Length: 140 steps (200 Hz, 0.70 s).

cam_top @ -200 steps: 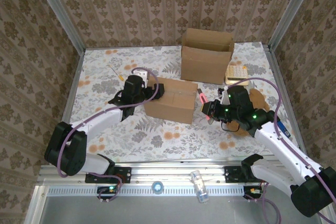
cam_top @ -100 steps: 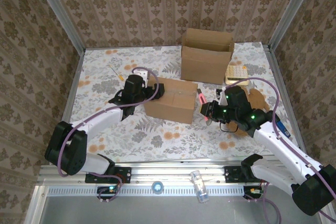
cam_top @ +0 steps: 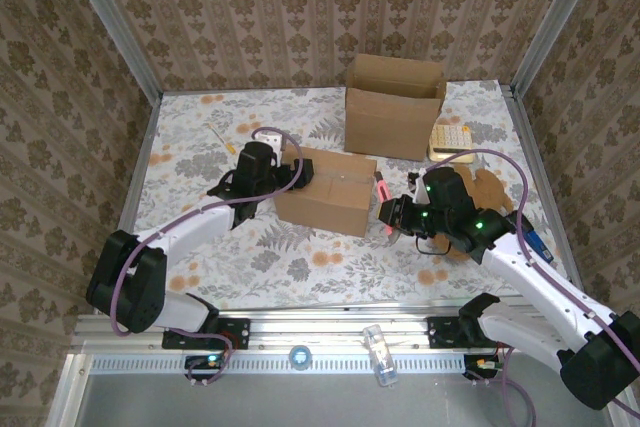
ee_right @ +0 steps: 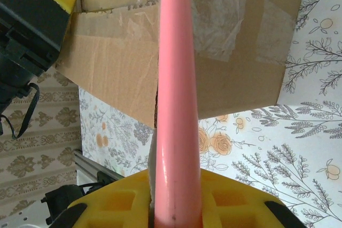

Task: Unpack the express box

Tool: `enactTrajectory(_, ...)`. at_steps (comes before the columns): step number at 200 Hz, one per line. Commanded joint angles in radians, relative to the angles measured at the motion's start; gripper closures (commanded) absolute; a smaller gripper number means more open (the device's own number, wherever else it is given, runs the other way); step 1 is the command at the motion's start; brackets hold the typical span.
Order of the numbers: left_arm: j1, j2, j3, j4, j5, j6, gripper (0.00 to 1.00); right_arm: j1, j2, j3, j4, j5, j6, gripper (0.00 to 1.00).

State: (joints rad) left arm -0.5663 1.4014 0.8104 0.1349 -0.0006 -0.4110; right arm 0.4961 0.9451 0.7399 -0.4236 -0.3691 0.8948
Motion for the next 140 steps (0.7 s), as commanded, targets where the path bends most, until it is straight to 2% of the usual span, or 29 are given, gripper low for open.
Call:
enactTrajectory(1, -0.009, 0.064, -0.03, -0.184, -0.012, 0.017, 0.1, 0.034, -0.016, -0.023, -0.062, -0.056, 0.013, 1.0)
enactTrajectory(140, -0.009, 0.073, -0.02, -0.188, -0.009, 0.018, 0.1, 0.129, -0.049, -0.07, -0.035, -0.042, 0.081, 1.0)
